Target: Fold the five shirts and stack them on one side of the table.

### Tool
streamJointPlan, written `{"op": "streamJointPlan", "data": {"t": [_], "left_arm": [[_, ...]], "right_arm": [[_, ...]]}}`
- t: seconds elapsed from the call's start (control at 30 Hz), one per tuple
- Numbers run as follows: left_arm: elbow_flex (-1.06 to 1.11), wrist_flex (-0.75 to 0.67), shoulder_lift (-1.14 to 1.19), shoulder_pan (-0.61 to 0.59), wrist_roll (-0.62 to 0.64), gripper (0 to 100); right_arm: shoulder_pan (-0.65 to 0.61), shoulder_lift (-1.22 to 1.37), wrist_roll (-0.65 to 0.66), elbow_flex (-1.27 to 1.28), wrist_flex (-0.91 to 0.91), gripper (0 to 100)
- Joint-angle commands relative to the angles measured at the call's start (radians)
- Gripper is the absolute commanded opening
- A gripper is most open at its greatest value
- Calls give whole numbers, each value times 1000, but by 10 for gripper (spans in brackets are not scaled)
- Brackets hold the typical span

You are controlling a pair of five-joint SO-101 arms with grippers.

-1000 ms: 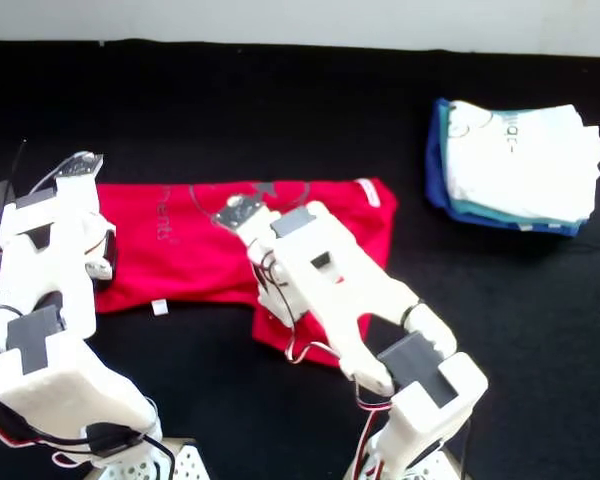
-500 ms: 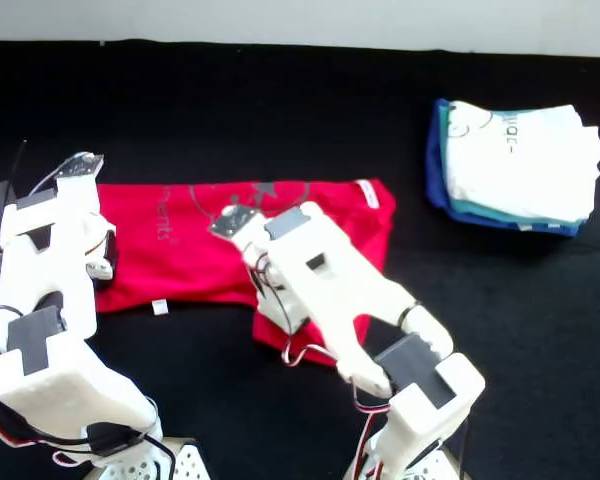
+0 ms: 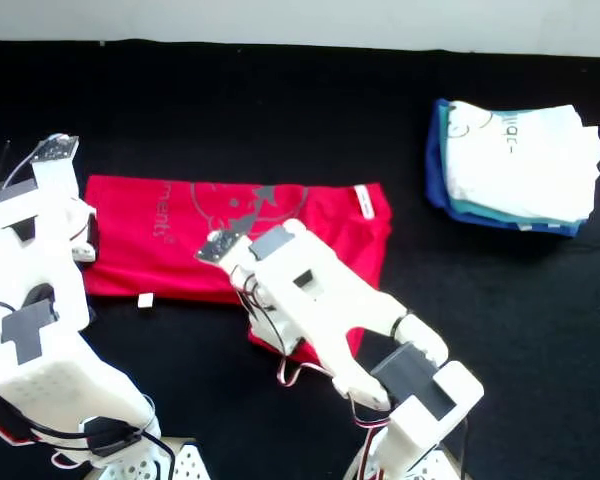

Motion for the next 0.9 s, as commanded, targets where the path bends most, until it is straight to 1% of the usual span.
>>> {"op": "streamJointPlan", "data": {"t": [0.0,0.1,0.23,0.33,0.43,0.53,0.67,0.87], "left_arm": [[-35,-8,-8,-5,6,9],[-35,-8,-8,-7,6,9],[-35,-5,-19,-8,6,9],[-74,54,-19,-8,6,9],[-151,152,-19,-7,6,9],[-228,232,-10,-8,6,9],[-231,244,-7,-5,6,9],[-162,235,-7,18,5,9]], "right_arm": [[-10,-48,5,-4,-10,9],[-13,-50,3,-59,18,12],[-50,-50,3,-177,120,76],[-70,-50,3,-252,162,82],[-65,-41,3,-298,157,82],[-53,-39,3,-300,81,82],[-54,12,3,-294,13,84],[-48,186,3,-298,10,84]]}}
